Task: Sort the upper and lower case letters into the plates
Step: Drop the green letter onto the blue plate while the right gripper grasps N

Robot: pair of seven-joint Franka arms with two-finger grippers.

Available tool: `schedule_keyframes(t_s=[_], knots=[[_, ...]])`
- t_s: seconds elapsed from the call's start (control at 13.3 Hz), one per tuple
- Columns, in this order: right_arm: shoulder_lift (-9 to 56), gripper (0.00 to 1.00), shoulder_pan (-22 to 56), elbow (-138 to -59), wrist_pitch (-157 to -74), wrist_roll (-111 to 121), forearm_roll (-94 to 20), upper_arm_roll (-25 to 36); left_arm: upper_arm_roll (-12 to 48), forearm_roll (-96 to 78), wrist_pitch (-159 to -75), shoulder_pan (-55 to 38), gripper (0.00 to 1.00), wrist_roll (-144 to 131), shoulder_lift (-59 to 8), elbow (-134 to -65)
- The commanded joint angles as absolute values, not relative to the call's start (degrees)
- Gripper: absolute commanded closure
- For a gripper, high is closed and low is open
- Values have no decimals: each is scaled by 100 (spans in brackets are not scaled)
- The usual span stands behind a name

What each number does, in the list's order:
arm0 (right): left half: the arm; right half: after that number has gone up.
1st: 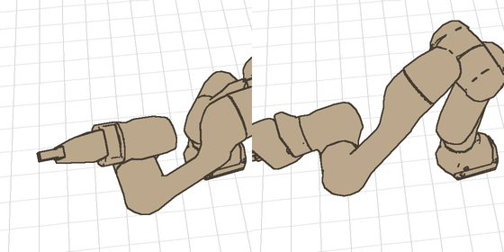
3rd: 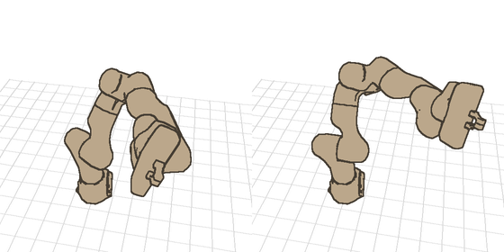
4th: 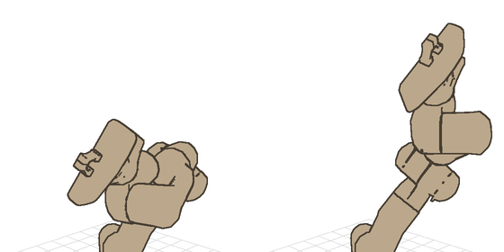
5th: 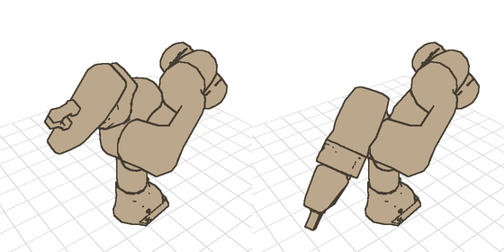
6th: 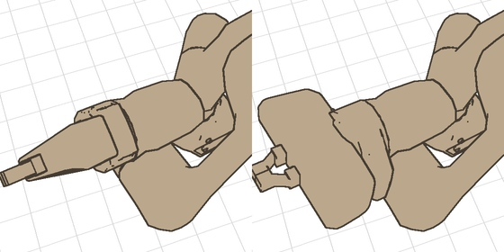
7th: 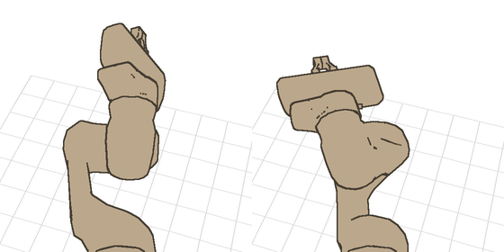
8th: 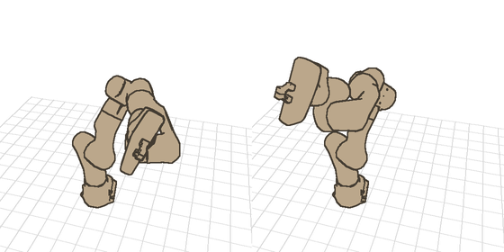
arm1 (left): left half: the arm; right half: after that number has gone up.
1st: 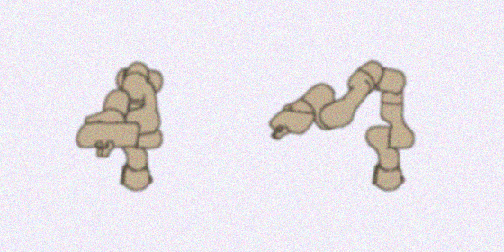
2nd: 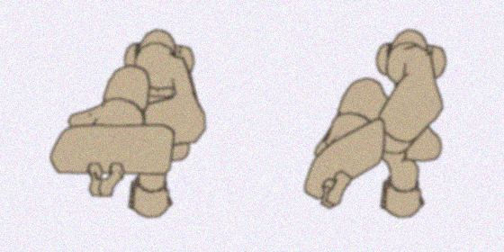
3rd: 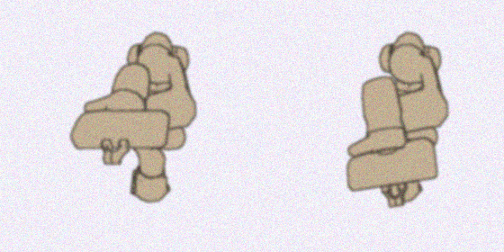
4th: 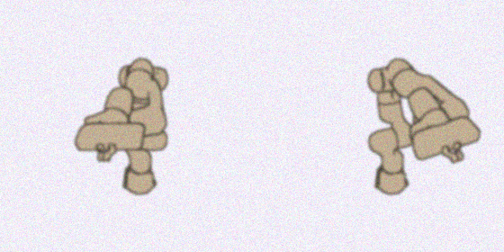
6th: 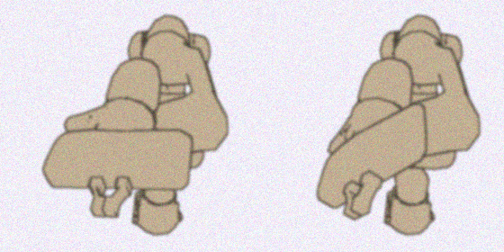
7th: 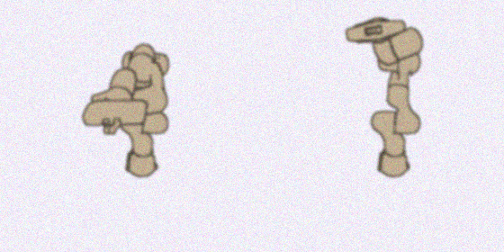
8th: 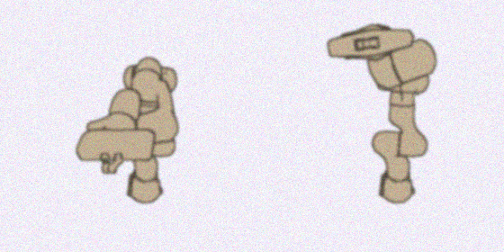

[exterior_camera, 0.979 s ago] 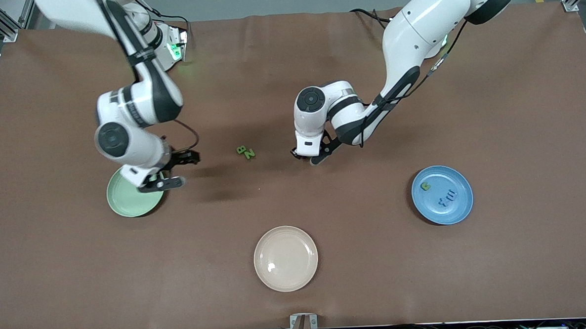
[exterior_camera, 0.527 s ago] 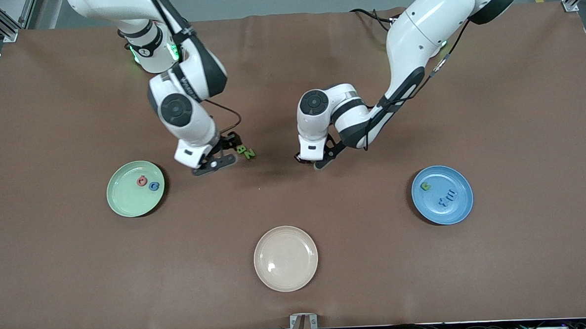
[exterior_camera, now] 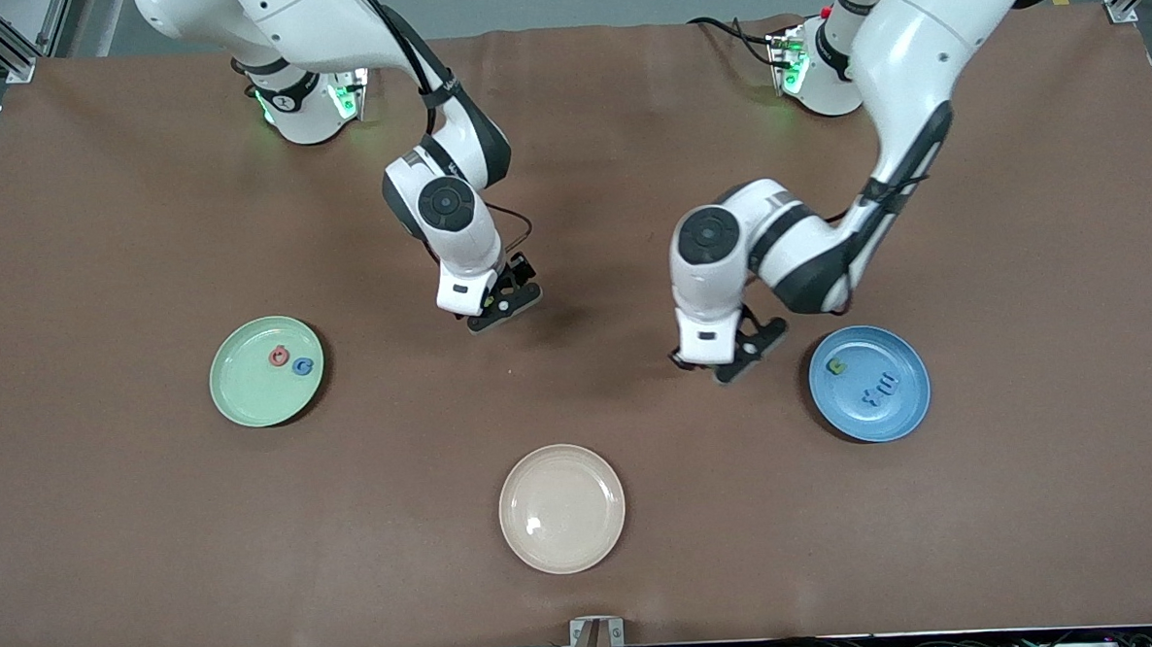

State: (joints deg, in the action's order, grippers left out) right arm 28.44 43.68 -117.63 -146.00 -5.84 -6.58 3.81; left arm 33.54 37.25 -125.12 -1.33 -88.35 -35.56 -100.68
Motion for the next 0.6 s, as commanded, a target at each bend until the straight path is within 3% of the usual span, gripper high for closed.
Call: schedule_keyframes(t_s=[0.0,0.23,0.53], knots=[[2874,0,4368,-11838,-14704,-413,-633,431,3401,3832,-12209,437,100,-7940,-3209,-10336],[2883,3,4359,-11883,-14704,-413,-633,448,3410,3832,-12050,983,100,-7226,-3094,-10485],[2927,19,4359,-11892,-14695,-475,-633,448,3463,3832,-12111,1642,97,-6602,-3094,-10722]])
